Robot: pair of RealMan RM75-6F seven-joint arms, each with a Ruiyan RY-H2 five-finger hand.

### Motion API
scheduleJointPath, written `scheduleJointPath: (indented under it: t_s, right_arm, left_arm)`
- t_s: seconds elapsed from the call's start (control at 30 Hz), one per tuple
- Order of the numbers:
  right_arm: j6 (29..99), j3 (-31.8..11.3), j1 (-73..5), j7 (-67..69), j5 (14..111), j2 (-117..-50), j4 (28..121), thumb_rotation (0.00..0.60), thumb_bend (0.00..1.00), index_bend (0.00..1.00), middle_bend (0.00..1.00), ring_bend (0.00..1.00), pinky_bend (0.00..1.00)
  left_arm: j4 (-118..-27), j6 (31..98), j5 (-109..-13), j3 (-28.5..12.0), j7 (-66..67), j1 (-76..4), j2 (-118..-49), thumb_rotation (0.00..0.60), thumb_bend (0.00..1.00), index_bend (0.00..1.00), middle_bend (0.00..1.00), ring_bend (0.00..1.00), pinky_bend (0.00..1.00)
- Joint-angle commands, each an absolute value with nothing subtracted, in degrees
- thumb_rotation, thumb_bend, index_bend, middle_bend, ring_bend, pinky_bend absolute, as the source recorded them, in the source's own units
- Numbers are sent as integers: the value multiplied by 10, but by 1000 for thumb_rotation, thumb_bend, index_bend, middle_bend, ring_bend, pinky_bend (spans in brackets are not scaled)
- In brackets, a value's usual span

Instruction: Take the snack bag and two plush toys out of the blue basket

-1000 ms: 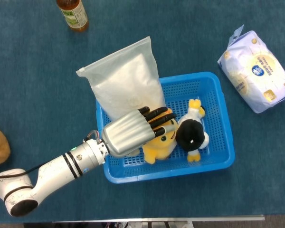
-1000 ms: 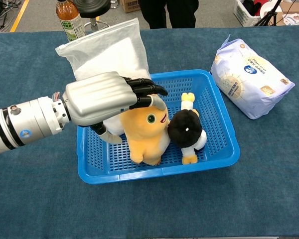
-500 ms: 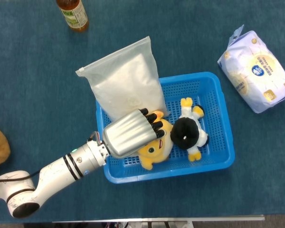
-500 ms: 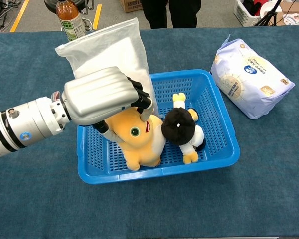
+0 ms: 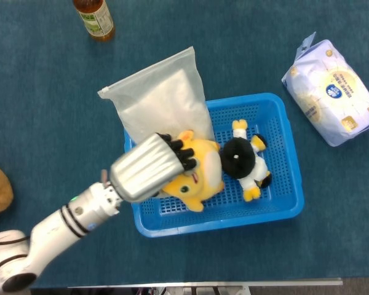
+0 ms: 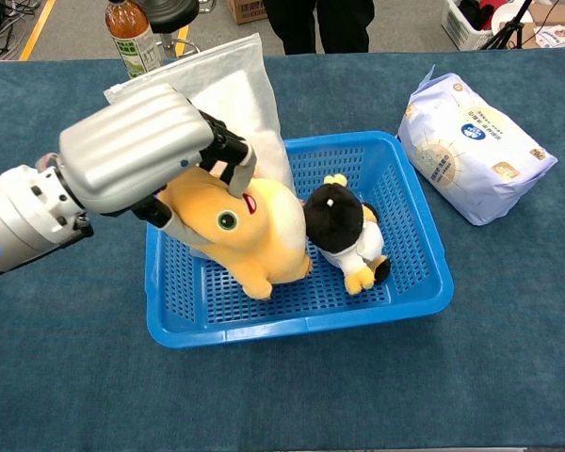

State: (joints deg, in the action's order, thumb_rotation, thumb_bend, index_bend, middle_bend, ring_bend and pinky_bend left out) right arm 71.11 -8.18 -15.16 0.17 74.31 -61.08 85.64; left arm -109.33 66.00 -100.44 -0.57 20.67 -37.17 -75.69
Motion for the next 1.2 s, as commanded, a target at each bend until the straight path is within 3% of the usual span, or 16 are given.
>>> scheduleJointPath:
  t_s: [0.03, 0.4, 0.73, 0.87, 0.93, 1.0, 1.07, 1.17, 1.2]
  right_arm:
    - [715, -81, -149, 2, 745, -611, 858, 600, 0, 0, 70, 157, 522]
    - [712, -83, -151, 2, 745, -619, 854, 600, 0, 0, 70, 157, 522]
    - [707, -81, -154, -1, 748, -625, 850, 600, 0, 0, 70, 157, 522]
    - [706, -82, -153, -2, 746, -623, 853, 600, 0, 0, 70, 157, 522]
    - [706, -82, -153, -1, 746, -622, 854, 600, 0, 0, 70, 157, 522]
    - [705, -82, -153, -1, 746, -621, 856, 600, 0, 0, 70, 157, 522]
    - [704, -81, -153, 0, 746, -621, 858, 600, 0, 0, 70, 157, 522]
    - [705, -80, -151, 0, 747, -619, 864, 600, 0, 0, 70, 157, 522]
    - [706, -80, -151, 0, 747, -618, 866, 600, 0, 0, 70, 157, 522]
  left_arm:
    - [-1166, 658, -962, 7, 320, -338, -683, 600, 159, 740, 809, 620, 741]
    - [-1338, 686, -795, 24, 574, -280, -543, 600, 210, 785, 857, 627, 749]
    - [-1350, 724, -617, 34, 680, -273, -541, 600, 223, 788, 867, 629, 749]
    - [-1350, 732, -563, 32, 677, -279, -546, 600, 223, 741, 824, 603, 745]
    - [-1350, 727, -540, 29, 661, -284, -545, 600, 223, 666, 769, 590, 745]
    - [-1350, 718, -518, 25, 636, -288, -541, 600, 222, 511, 644, 559, 744]
    - [-1350, 713, -505, 18, 608, -292, -534, 600, 204, 268, 410, 462, 730]
    - [-1350, 711, -504, 11, 572, -293, -527, 600, 93, 32, 102, 297, 644]
    - [-1350, 710, -511, 9, 558, -292, -527, 600, 69, 10, 54, 255, 614]
